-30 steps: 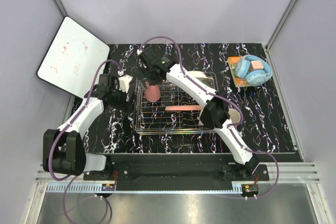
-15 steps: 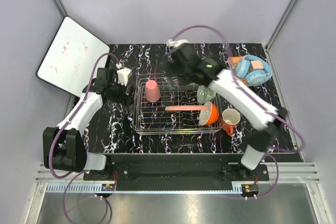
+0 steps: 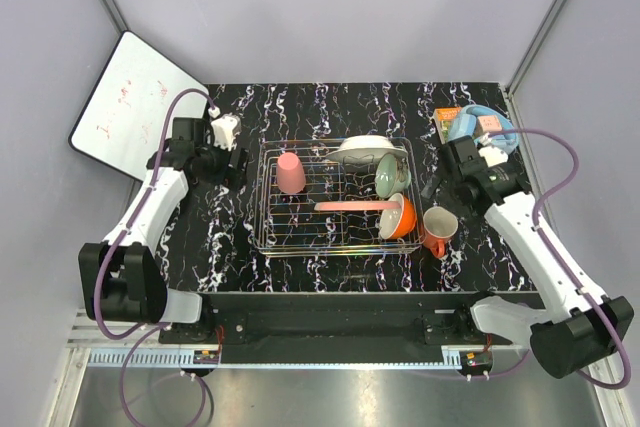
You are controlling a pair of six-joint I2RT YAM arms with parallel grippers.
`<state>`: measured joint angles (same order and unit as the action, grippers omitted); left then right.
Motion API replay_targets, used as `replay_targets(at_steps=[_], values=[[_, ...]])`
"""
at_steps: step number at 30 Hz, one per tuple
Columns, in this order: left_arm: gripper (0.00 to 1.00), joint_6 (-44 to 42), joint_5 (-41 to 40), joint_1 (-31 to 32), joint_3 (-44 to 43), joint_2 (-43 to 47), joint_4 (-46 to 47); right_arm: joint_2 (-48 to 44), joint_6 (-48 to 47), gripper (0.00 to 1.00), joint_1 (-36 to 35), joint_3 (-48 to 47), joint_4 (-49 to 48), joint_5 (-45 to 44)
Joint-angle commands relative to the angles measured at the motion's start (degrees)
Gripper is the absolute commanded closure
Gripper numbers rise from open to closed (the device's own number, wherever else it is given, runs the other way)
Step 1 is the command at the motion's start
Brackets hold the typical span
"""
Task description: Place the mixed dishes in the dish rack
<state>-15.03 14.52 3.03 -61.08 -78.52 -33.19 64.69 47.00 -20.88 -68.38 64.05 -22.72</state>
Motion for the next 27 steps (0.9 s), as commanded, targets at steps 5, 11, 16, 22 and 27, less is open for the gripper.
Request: replay_targets(at_steps=[5, 11, 16, 22, 27], values=[[0.01, -0.4, 0.8, -0.2, -2.9, 0.6, 0.3, -1.2, 13.4, 0.07, 0.2, 8.4, 3.0, -2.6], [0.01, -0.3, 1.2, -0.2, -3.3, -0.4, 0.3, 0.2, 16.4, 0.13, 0.2, 11.9, 3.4, -4.0], [0.01, -0.2, 1.3, -0.2, -3.3, -0.7, 0.3, 1.2, 18.8, 0.24, 0.2, 15.0, 2.7, -5.7], [0.01, -0.4, 1.6, -0.2, -2.9, -0.4, 0.3, 2.5, 22.2, 0.58, 0.2, 17.9, 0.5, -9.8], [0.01, -0.2, 2.3, -0.2, -3.3, 0.6, -0.2, 2.9, 25.0, 0.61, 0.2, 20.2, -2.2, -12.2]])
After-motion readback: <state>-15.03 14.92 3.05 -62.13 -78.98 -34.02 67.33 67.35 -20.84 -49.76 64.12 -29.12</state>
